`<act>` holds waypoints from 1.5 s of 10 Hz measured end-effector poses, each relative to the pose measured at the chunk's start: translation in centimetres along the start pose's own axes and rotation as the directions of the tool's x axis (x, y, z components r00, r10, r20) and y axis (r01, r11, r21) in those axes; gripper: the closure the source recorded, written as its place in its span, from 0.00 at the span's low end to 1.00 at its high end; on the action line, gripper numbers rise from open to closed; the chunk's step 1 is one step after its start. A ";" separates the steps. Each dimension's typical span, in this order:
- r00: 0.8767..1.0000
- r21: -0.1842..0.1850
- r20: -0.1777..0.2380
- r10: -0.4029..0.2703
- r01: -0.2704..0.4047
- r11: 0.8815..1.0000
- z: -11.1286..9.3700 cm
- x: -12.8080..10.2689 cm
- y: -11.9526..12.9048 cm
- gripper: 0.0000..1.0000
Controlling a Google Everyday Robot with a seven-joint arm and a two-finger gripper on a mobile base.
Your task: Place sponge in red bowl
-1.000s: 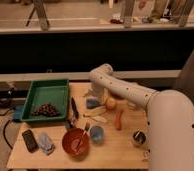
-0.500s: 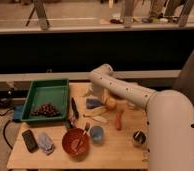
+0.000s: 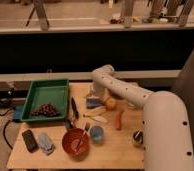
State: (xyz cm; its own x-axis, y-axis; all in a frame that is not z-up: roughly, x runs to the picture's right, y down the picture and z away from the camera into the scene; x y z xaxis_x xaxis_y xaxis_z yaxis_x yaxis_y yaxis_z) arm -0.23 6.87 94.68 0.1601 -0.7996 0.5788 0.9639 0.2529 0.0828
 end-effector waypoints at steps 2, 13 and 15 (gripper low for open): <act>1.000 -0.003 0.012 -0.014 0.015 1.000 0.4 -0.1 0.3 0.20; 0.999 -0.061 0.041 -0.035 0.037 0.997 2.6 -0.5 1.0 0.37; 0.998 -0.066 0.043 -0.040 0.042 0.997 2.5 -0.6 1.1 0.57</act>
State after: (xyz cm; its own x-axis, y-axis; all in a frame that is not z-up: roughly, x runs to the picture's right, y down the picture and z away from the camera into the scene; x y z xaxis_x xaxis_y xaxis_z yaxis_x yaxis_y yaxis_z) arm 0.16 8.96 96.50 0.1125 -0.7851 0.6091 0.9818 0.1821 0.0535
